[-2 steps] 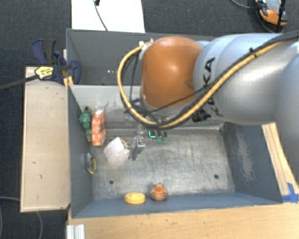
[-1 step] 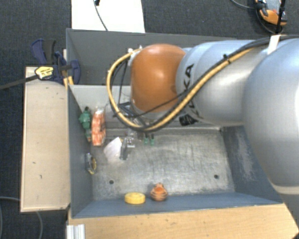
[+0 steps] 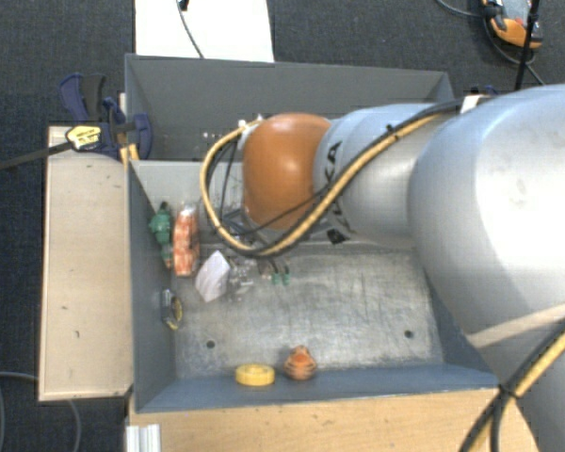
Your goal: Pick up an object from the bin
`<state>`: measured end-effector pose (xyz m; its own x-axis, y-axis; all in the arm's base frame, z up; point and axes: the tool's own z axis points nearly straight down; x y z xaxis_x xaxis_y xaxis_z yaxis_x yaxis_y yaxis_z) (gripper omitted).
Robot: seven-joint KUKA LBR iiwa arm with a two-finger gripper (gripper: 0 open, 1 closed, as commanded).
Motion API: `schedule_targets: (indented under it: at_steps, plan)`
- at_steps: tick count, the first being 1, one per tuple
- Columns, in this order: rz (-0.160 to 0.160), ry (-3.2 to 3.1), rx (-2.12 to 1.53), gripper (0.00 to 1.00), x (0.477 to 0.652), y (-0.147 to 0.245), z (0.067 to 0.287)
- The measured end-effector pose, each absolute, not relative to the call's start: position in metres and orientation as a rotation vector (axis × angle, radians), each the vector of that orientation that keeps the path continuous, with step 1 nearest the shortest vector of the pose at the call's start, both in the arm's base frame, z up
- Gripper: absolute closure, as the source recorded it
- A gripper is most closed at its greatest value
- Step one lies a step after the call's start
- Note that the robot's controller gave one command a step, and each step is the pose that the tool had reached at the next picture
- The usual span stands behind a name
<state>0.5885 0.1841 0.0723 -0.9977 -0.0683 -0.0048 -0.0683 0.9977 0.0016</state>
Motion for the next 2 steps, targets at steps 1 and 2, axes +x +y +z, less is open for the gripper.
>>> schedule_targets:
  at_steps: [1,2]
  plan:
    - [0.003,3.135,-0.105,1.0,0.588,0.184,0.072]
    - [0.002,3.134,-0.158,1.0,0.579,0.2,0.222]
